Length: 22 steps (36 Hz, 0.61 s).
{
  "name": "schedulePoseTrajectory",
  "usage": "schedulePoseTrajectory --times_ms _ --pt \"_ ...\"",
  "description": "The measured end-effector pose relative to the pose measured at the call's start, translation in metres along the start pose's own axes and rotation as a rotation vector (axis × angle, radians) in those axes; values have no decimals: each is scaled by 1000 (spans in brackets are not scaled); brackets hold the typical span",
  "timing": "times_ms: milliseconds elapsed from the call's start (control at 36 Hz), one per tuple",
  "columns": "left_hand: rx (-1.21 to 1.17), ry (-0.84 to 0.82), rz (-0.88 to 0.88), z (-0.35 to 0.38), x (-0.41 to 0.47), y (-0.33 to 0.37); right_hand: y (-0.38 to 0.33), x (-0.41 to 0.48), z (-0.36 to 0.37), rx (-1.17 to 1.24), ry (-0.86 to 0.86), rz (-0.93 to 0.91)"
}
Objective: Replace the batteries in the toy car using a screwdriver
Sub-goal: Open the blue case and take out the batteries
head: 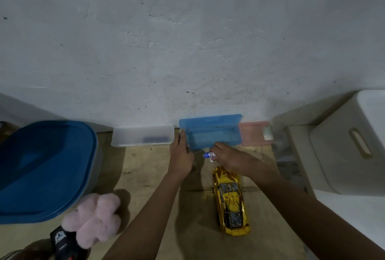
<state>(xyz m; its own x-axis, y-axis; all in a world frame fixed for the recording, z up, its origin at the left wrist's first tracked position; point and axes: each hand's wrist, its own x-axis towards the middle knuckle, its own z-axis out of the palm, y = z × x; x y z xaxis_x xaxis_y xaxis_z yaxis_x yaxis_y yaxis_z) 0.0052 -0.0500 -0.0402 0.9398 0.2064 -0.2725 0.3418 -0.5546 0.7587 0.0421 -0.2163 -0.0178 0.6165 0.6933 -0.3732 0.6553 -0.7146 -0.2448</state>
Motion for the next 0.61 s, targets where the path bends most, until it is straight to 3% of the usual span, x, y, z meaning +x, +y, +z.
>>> schedulePoseTrajectory --times_ms 278,472,611 --pt "9 24 40 0 1 -5 0 -8 -7 108 221 53" --pt "-125 133 70 1 -3 -13 5 -4 -22 98 684 56" --pt "-148 273 58 4 -6 -10 9 17 -28 62 636 105"
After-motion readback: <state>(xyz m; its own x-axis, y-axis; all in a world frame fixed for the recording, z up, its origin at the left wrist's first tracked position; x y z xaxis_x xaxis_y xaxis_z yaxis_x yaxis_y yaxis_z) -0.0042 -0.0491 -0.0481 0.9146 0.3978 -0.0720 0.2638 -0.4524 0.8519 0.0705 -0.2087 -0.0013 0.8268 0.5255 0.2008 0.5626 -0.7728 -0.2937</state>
